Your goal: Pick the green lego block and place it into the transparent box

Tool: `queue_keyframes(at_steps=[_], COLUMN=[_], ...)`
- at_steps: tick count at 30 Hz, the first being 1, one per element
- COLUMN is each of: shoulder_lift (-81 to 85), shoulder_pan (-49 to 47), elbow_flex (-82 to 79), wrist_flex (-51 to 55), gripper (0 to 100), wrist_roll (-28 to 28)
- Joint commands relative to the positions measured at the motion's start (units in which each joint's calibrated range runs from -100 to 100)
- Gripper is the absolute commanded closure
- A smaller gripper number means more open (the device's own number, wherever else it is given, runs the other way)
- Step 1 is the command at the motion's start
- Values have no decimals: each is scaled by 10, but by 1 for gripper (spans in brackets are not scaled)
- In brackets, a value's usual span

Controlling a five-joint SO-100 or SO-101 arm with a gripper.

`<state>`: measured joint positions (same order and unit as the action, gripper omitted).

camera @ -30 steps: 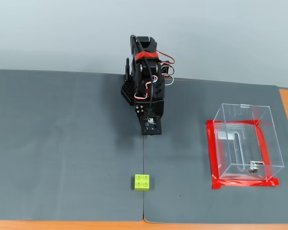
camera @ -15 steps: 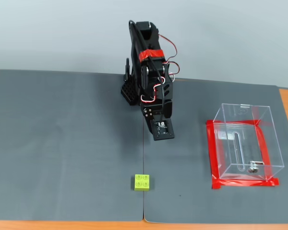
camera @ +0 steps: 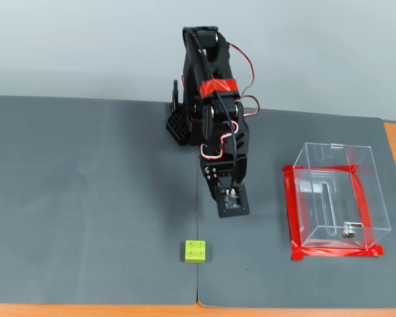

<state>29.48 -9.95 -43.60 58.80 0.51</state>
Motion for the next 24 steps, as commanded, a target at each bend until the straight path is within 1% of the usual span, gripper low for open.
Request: queue_keyframes(at_steps=[1, 8, 10, 12, 20, 24], shoulder_lift=[-36, -126, -152, -171, -199, -199], shoulder_pan=[1, 27, 35, 40, 40, 39], elbow_flex=[78, 164, 191, 211, 227, 224], wrist_flex=[-8, -9, -9, -8, -7, -7], gripper=[98, 97, 96, 92, 65, 57], wrist_roll=[-2, -3, -3, -3, -2, -2])
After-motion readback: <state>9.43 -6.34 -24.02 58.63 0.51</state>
